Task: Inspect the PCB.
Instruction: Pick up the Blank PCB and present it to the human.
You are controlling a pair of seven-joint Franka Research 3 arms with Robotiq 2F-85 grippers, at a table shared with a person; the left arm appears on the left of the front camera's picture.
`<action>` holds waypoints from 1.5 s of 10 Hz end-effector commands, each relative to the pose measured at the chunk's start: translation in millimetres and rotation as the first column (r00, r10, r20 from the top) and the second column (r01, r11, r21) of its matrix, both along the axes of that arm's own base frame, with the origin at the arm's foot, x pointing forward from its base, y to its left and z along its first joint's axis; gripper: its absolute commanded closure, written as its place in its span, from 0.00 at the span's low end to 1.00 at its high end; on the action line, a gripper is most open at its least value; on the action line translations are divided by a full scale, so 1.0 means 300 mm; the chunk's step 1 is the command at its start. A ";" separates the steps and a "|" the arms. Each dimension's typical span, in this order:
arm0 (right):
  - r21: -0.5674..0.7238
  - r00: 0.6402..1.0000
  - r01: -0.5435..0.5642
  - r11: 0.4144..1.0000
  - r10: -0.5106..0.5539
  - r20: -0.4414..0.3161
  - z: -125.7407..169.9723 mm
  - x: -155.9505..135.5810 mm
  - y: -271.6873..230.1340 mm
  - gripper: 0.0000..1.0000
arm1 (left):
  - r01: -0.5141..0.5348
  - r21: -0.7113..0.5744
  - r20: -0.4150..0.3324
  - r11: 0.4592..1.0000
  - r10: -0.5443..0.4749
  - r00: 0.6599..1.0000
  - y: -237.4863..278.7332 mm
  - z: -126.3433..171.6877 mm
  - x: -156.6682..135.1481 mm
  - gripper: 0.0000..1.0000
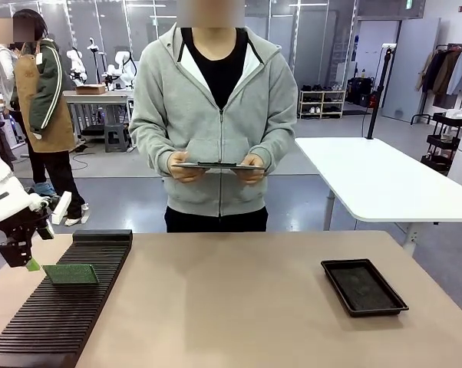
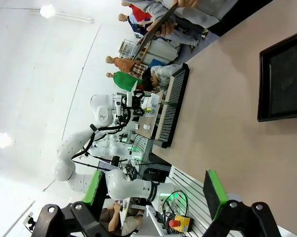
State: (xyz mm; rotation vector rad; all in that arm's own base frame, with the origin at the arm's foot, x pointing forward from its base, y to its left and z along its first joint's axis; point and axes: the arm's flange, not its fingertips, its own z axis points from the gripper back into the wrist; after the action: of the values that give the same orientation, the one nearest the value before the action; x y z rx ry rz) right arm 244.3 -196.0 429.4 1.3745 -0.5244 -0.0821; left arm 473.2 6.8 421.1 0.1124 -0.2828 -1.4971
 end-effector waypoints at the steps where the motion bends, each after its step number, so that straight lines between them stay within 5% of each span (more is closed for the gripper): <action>1: 0.002 1.000 0.001 1.000 -0.001 0.012 0.008 -0.001 -0.003 0.00 | 0.066 -0.053 -0.015 0.996 -0.067 0.998 0.037 -0.045 0.057 0.00; 3: 0.002 1.000 0.001 1.000 -0.001 0.012 0.008 -0.001 -0.003 0.00 | 0.057 -0.012 0.019 0.998 -0.056 0.998 0.040 -0.098 0.099 0.00; 5: 0.002 1.000 0.001 1.000 -0.001 0.012 0.008 -0.001 -0.003 0.00 | 0.029 -0.008 -0.055 1.000 -0.030 0.998 0.041 -0.149 0.144 0.00; 9: 0.002 1.000 0.001 1.000 -0.001 0.012 0.008 -0.001 -0.003 0.00 | -0.008 -0.017 -0.078 1.000 0.006 0.997 0.037 -0.198 0.180 0.00; 12: 0.002 1.000 0.001 1.000 -0.001 0.012 0.008 -0.001 -0.003 0.00 | 0.005 -0.003 -0.072 1.000 -0.005 0.997 0.033 -0.204 0.176 0.86; 13: 0.002 1.000 0.001 1.000 -0.001 0.012 0.008 -0.001 -0.003 0.00 | 0.006 -0.006 -0.081 1.000 -0.006 0.997 0.034 -0.212 0.175 1.00; 15: 0.002 1.000 0.001 1.000 -0.001 0.012 0.008 -0.001 -0.003 0.00 | 0.013 0.003 -0.079 1.000 -0.013 0.997 0.032 -0.223 0.171 1.00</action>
State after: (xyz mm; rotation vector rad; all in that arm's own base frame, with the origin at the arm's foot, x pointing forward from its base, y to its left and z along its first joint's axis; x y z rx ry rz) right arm 244.2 -196.0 429.4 1.3745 -0.5244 -0.0822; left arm 521.3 15.1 357.6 0.0475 -0.2213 -1.5175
